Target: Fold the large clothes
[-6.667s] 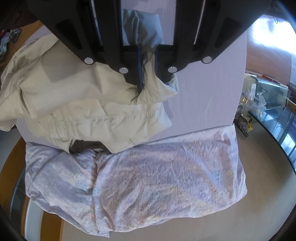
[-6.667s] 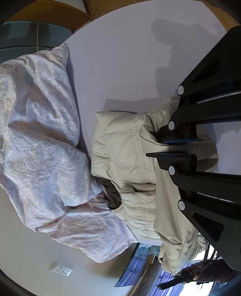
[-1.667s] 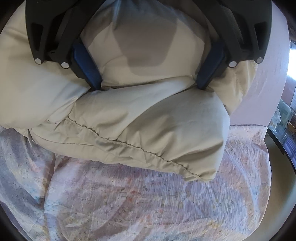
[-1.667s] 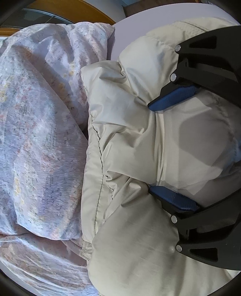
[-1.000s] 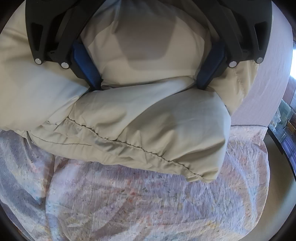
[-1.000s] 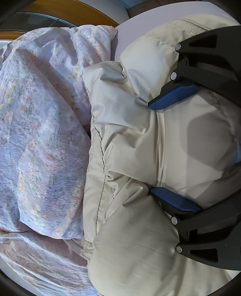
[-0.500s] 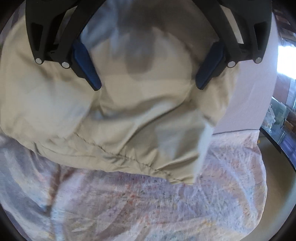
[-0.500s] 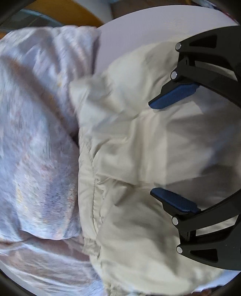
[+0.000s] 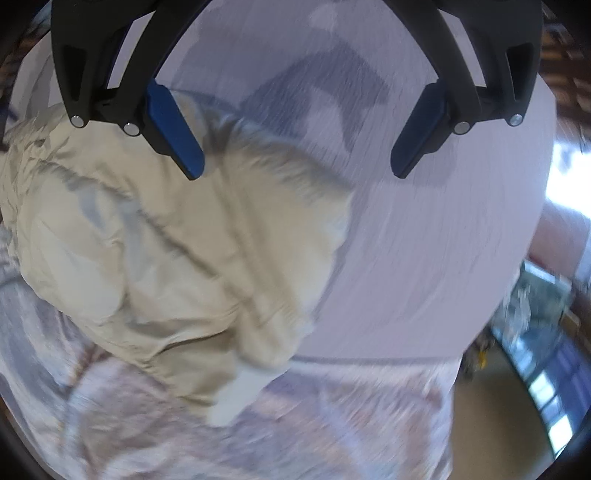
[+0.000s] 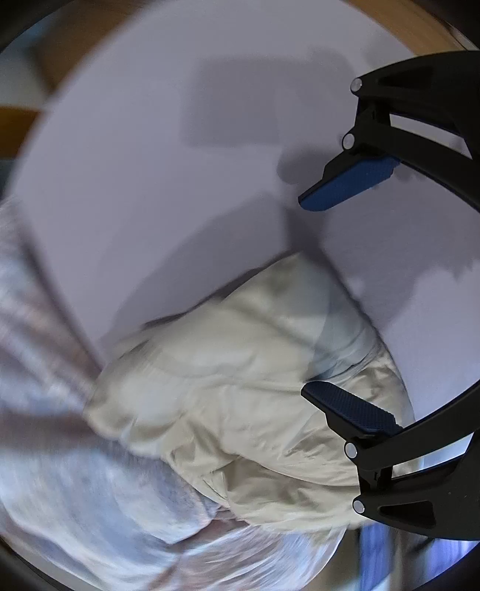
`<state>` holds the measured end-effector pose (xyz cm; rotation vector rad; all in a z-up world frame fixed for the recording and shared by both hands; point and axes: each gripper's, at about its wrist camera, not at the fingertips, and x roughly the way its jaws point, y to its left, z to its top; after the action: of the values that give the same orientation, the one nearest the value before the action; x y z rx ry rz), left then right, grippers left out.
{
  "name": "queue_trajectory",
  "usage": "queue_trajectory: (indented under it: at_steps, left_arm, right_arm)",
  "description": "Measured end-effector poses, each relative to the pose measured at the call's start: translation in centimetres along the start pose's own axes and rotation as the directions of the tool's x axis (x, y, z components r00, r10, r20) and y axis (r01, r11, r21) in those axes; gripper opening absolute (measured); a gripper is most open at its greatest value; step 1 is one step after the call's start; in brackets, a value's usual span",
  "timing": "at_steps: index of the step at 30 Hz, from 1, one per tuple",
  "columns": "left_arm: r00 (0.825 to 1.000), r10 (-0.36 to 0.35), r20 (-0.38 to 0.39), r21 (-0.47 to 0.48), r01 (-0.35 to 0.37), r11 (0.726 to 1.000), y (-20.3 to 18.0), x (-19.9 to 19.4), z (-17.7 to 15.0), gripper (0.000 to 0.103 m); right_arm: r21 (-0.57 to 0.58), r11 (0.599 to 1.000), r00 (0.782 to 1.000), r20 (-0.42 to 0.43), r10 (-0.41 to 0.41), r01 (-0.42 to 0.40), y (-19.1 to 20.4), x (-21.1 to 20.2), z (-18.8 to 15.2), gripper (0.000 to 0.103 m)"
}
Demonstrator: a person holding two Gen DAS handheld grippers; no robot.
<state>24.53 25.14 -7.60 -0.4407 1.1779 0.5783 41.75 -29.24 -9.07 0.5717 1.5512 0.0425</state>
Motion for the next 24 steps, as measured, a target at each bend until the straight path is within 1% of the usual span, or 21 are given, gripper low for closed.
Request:
queue_trajectory:
  at_steps: [1,3,7,9,12,13,17,20,21,22,24]
  left_arm:
    - [1.000,-0.014,-0.012,-0.015,0.014,1.000,0.1,0.3,-0.2,0.100]
    - [0.999,-0.022,-0.028,-0.023,0.021,1.000,-0.3,0.6,-0.7,0.100]
    - [0.999,-0.023,-0.030,0.007,0.023,1.000,-2.1,0.9,-0.1,0.100]
    - [0.999,-0.020,-0.035,0.019,0.021,1.000,-3.0,1.3,0.2,0.100]
    - [0.999,-0.004,-0.046,0.027,0.005,1.000,-4.0,2.2,0.5,0.100]
    - [0.999,-0.002,-0.048,0.022,0.003,1.000,-4.2,2.5,0.6,0.100]
    - [0.999,-0.013,-0.046,-0.006,0.012,1.000,-4.2,3.0,0.9,0.101]
    - [0.998,-0.029,-0.051,-0.033,0.027,0.999,-3.5,3.7,1.3,0.101]
    - [0.998,-0.037,-0.053,-0.047,0.034,0.998,-3.3,4.0,1.3,0.101]
    - [0.998,-0.041,-0.053,-0.057,0.038,0.998,-3.3,4.1,1.2,0.101]
    - [0.997,-0.055,-0.055,-0.083,0.050,0.995,-3.0,4.4,1.2,0.101]
  right_arm:
    - [0.016,0.999,0.999,-0.024,0.030,-0.030,-0.1,0.7,0.0,0.095]
    - [0.010,0.999,0.998,-0.042,0.045,-0.044,0.3,1.4,0.0,0.095]
    - [-0.045,0.998,0.997,-0.064,0.049,-0.052,2.4,2.5,0.0,0.095]
    - [-0.050,0.998,0.996,-0.075,0.042,-0.045,3.2,3.4,-0.1,0.095]
    - [-0.035,0.998,0.995,-0.089,0.052,-0.056,4.5,5.0,-0.5,0.095]
    - [-0.039,0.998,0.996,-0.075,0.045,-0.048,4.9,5.1,-0.6,0.095]
    - [-0.030,0.998,0.997,-0.058,0.057,-0.058,5.4,5.6,-1.1,0.091]
    - [-0.004,0.997,0.996,-0.043,0.081,-0.082,4.6,5.1,-1.4,0.087]
    - [0.002,0.996,0.995,-0.041,0.094,-0.094,4.5,5.1,-1.5,0.083]
    - [0.008,0.995,0.994,-0.035,0.100,-0.100,4.4,5.1,-1.5,0.083]
    - [0.015,0.994,0.994,-0.029,0.107,-0.106,4.2,5.0,-1.6,0.077]
